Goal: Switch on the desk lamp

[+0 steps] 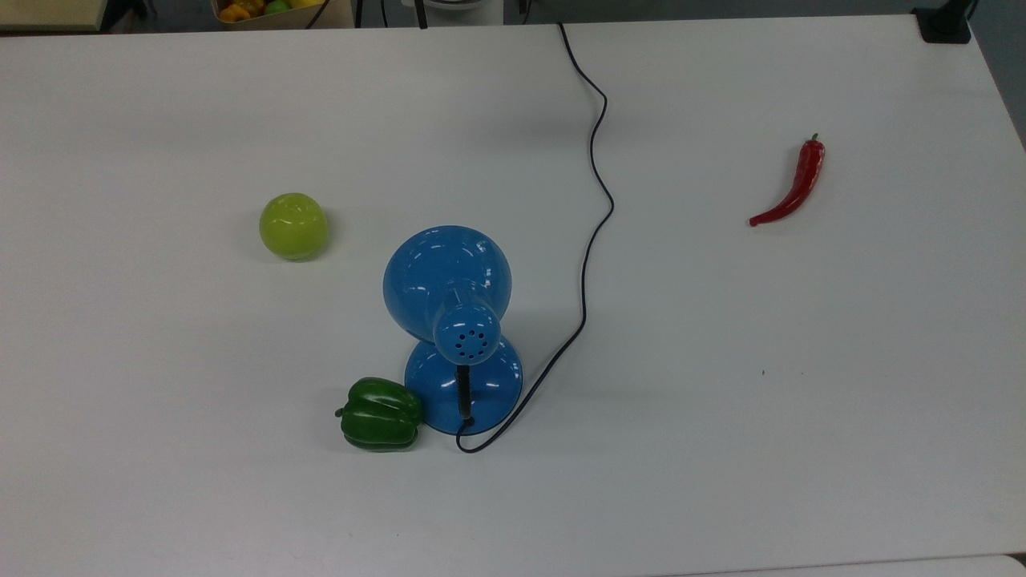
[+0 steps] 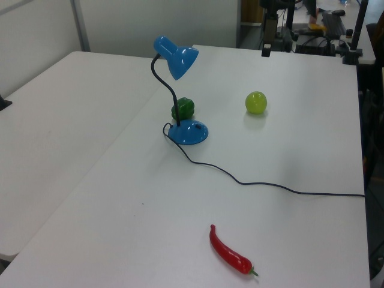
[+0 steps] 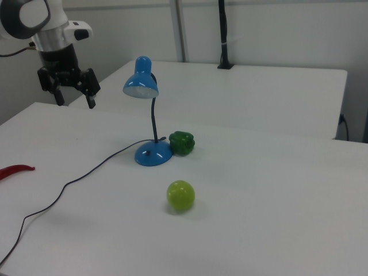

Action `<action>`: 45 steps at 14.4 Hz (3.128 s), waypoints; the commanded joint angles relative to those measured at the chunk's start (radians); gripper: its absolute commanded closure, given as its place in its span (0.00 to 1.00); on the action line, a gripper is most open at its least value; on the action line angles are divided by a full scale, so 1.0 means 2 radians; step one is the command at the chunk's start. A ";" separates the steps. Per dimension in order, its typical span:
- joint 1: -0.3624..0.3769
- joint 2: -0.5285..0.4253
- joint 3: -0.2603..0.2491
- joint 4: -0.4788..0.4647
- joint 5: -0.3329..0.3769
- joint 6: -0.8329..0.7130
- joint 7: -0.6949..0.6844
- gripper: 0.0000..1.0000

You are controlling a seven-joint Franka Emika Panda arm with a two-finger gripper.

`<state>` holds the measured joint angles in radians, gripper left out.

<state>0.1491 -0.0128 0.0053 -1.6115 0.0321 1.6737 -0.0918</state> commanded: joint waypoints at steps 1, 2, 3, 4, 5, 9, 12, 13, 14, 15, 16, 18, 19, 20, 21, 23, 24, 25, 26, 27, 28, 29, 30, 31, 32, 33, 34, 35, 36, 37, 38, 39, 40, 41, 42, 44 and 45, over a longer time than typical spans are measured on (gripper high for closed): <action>0.010 -0.009 -0.019 -0.013 0.007 0.014 0.007 0.00; 0.010 -0.009 -0.019 -0.013 0.006 0.015 0.007 0.00; 0.010 -0.009 -0.019 -0.013 0.005 0.015 0.002 0.00; 0.010 -0.008 -0.019 -0.013 0.005 0.015 0.001 0.00; 0.010 -0.008 -0.019 -0.013 0.004 0.015 0.001 0.00; 0.010 -0.009 -0.019 -0.013 0.004 0.015 0.001 0.00; 0.010 -0.008 -0.019 -0.013 0.004 0.015 0.001 0.00; 0.010 -0.008 -0.019 -0.013 0.004 0.016 0.001 0.00; 0.011 -0.007 -0.018 -0.013 0.002 0.022 0.001 0.00; 0.013 -0.004 -0.018 -0.013 0.002 0.030 0.001 0.00; 0.013 -0.004 -0.018 -0.013 0.002 0.034 0.001 0.00; 0.013 -0.004 -0.019 -0.013 0.004 0.034 0.001 0.10; 0.013 -0.003 -0.018 -0.013 0.005 0.035 0.002 0.17; 0.013 -0.003 -0.018 -0.014 0.004 0.041 0.001 0.27; 0.013 -0.003 -0.018 -0.015 0.005 0.047 0.002 0.33; 0.012 -0.002 -0.018 -0.015 0.005 0.049 0.002 0.50; 0.011 -0.001 -0.018 -0.015 0.005 0.049 0.001 0.59; 0.011 0.000 -0.018 -0.015 0.007 0.050 0.001 0.76; 0.011 0.000 -0.018 -0.015 0.009 0.050 0.001 0.88; 0.011 0.000 -0.018 -0.015 0.009 0.050 0.001 0.93; 0.011 0.000 -0.018 -0.015 0.009 0.049 0.001 1.00; 0.010 -0.001 -0.018 -0.016 0.009 0.049 0.001 1.00; 0.009 -0.001 -0.018 -0.019 0.010 0.048 0.001 1.00; 0.010 -0.002 -0.017 -0.022 0.010 0.048 0.001 1.00; 0.012 -0.002 -0.017 -0.026 0.009 0.048 0.001 1.00; 0.012 -0.001 -0.017 -0.033 0.009 0.048 0.001 1.00; 0.013 0.001 -0.017 -0.039 0.007 0.049 0.000 1.00; 0.013 0.002 -0.017 -0.042 0.005 0.049 -0.001 1.00; 0.011 0.007 -0.017 -0.042 0.003 0.049 -0.004 1.00; 0.010 0.010 -0.018 -0.043 0.003 0.049 -0.008 1.00; 0.009 0.014 -0.018 -0.050 0.002 0.051 -0.013 1.00; 0.009 0.017 -0.018 -0.052 0.000 0.057 -0.015 1.00; 0.008 0.019 -0.018 -0.065 -0.001 0.076 -0.014 1.00; 0.008 0.019 -0.019 -0.074 -0.001 0.091 -0.014 1.00; 0.008 0.021 -0.020 -0.084 -0.001 0.107 -0.013 1.00; 0.009 0.033 -0.020 -0.092 -0.008 0.130 -0.009 1.00; 0.009 0.039 -0.020 -0.112 -0.014 0.161 -0.009 1.00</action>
<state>0.1574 0.0597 -0.0210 -1.7694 0.0280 1.8986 -0.0963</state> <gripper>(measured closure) 0.991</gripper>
